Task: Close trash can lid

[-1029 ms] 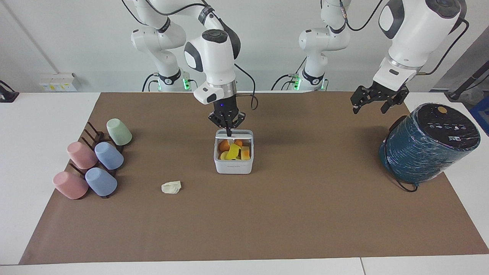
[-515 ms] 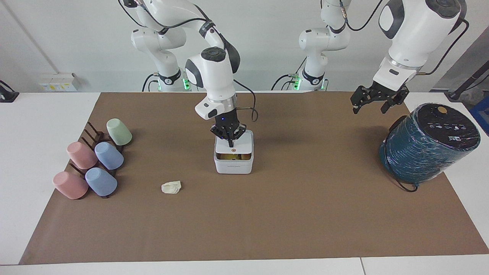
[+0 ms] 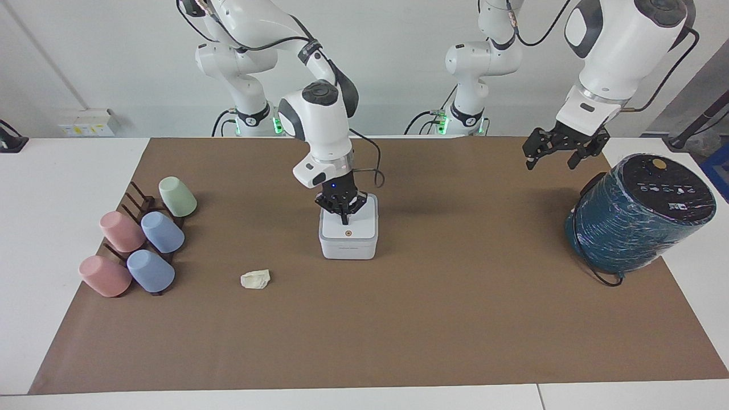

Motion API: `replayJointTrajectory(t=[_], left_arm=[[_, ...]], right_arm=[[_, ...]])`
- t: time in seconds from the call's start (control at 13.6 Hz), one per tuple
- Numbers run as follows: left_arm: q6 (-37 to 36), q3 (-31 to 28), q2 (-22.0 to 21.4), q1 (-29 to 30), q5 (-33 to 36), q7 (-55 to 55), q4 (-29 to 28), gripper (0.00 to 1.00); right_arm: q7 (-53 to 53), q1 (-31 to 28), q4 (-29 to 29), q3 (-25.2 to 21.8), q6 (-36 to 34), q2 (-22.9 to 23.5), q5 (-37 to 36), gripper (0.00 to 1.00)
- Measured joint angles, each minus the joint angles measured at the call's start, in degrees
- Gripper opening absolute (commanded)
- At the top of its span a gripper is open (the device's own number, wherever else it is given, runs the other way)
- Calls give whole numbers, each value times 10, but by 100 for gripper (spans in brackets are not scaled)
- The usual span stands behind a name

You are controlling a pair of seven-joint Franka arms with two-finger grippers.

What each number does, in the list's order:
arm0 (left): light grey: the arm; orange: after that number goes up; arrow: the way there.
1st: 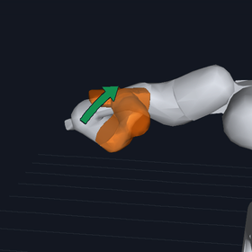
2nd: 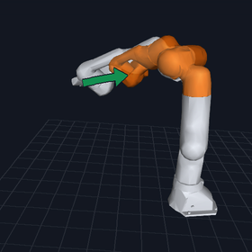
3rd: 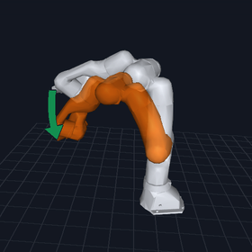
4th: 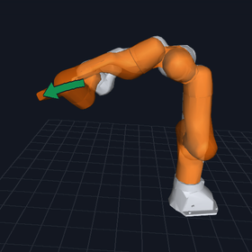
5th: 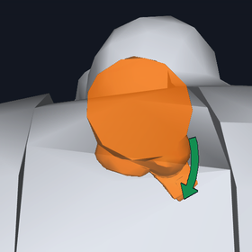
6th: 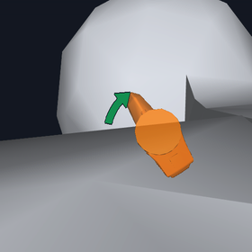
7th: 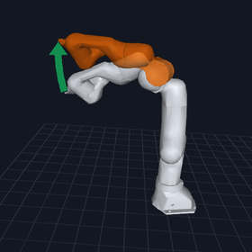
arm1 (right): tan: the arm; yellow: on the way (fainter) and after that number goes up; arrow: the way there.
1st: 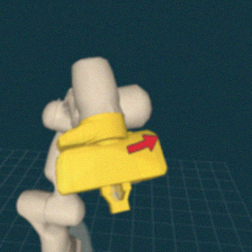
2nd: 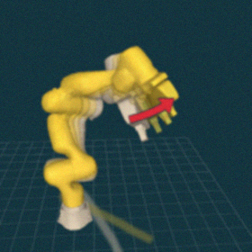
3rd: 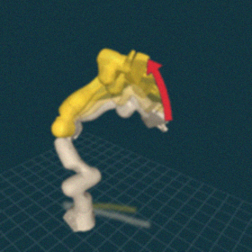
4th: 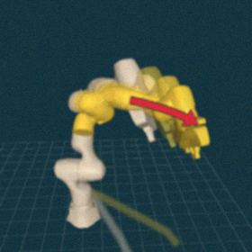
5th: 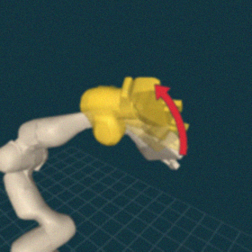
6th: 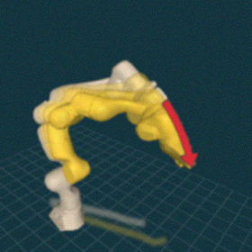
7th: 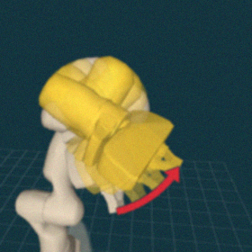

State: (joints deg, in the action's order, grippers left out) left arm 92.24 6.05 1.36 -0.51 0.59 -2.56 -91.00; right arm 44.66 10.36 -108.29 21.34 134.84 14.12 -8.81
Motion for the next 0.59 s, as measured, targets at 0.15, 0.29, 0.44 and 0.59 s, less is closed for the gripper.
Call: replayJointTrajectory(t=[0.15, 0.29, 0.44, 0.59], left_arm=[[0, 0, 0, 0, 0, 0, 0, 100], [0, 0, 0, 0, 0, 0, 0, 100], [0, 0, 0, 0, 0, 0, 0, 100], [0, 0, 0, 0, 0, 0, 0, 100]], right_arm=[[0, 0, 0, 1, 1, 1, -6, 0], [0, 0, 0, 1, 2, 3, -11, 0], [0, 0, 0, 2, 3, 3, -16, 0], [0, 0, 0, 2, 3, 3, -16, 0]])
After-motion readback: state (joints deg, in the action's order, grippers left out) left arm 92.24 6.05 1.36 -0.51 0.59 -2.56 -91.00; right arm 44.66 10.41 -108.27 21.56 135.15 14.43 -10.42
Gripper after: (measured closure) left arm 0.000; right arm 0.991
